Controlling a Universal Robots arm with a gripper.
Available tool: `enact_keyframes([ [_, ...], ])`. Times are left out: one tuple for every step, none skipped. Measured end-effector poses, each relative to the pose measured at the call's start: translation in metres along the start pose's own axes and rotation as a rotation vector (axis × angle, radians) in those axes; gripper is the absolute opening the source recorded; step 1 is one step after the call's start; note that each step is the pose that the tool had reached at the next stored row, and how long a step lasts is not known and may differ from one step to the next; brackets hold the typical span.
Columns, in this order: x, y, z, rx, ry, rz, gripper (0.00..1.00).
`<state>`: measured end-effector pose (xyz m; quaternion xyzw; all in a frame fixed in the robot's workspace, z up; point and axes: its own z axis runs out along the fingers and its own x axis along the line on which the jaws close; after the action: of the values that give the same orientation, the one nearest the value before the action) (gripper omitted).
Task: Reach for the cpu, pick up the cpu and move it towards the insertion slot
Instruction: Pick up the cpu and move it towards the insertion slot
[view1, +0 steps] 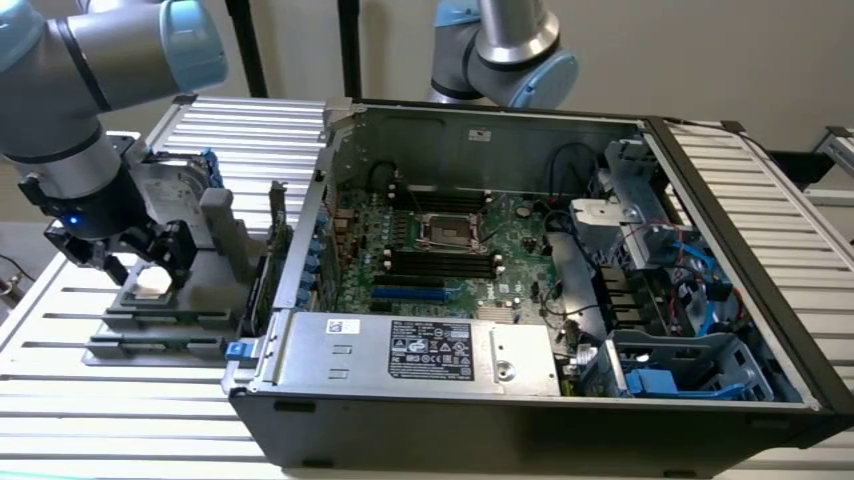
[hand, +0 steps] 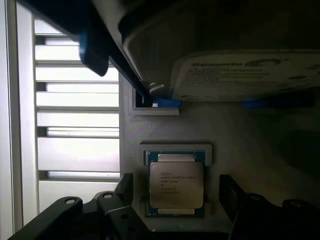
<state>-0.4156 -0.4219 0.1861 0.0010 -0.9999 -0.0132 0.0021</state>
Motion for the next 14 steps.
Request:
enact_keyframes([
  [0.0,0.0,0.0001,0.0,0.0,0.0,0.78],
  [-0.0001,0.0,0.0004,-0.0001,-0.0001,0.0,0.78],
  [-0.0001,0.0,0.0006,-0.0001,-0.0001,0.0,0.78],
  [-0.0001,0.0,0.0009,-0.0001,-0.0002,0.0,0.78],
  [-0.0001,0.0,0.0012,-0.0002,-0.0003,0.0,0.78],
  [-0.0001,0.0,0.0012,-0.0001,-0.0002,0.0,0.78],
  [-0.0001,0.0001,0.0013,-0.0001,-0.0002,0.0,0.76],
  [-0.0001,0.0001,0.0013,-0.0001,-0.0002,-0.001,0.76],
  [-0.0001,0.0001,0.0013,-0.0002,-0.0003,-0.001,0.7],
  [-0.0001,0.0002,0.0013,-0.0002,-0.0003,0.0,0.7],
  [-0.0001,0.0002,0.0013,-0.0001,-0.0003,0.0,0.7],
  [-0.0001,0.0002,0.0013,-0.0002,-0.0003,0.0,0.7],
  [-0.0001,0.0002,0.0013,-0.0001,-0.0003,0.0,0.67],
  [-0.0001,0.0002,0.0013,-0.0001,-0.0002,0.0,0.67],
])
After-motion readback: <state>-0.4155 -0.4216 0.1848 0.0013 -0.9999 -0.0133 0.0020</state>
